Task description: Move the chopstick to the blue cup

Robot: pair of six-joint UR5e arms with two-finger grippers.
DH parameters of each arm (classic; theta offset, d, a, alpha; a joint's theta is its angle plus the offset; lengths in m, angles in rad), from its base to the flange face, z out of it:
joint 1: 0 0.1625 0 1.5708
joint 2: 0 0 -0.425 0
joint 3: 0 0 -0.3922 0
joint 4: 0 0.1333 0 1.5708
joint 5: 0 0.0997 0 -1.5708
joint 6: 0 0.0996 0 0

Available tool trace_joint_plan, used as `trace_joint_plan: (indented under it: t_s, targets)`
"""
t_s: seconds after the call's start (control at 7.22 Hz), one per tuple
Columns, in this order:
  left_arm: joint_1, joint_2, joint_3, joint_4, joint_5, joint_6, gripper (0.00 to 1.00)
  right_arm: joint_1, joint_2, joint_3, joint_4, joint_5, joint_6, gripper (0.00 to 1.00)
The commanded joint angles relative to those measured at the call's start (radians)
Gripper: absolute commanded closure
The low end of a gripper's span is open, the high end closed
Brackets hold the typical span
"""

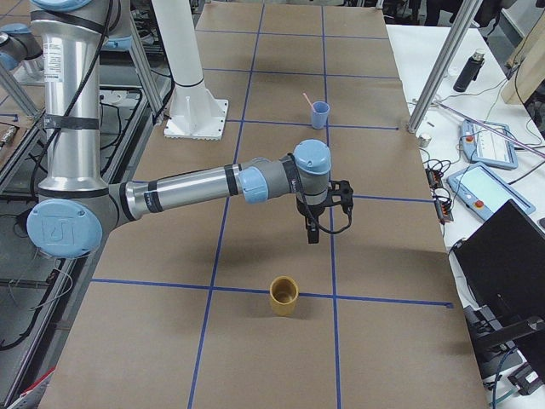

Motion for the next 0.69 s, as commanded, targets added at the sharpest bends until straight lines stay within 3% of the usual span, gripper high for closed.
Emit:
trace_joint_plan:
  t_s: [0.0, 0.28, 0.55]
  targets:
    - [0.002, -0.002, 0.001, 0.000, 0.002, -0.009, 0.02, 0.008, -0.002, 0.003, 0.003, 0.000, -0.008, 0.00]
    - [0.004, -0.014, 0.001, 0.006, 0.003, -0.013, 0.02, 0.018, -0.008, 0.009, 0.003, 0.005, -0.010, 0.00]
    - [0.062, -0.039, -0.003, 0.003, 0.014, -0.132, 0.02, 0.021, -0.008, 0.015, 0.003, 0.005, -0.008, 0.00]
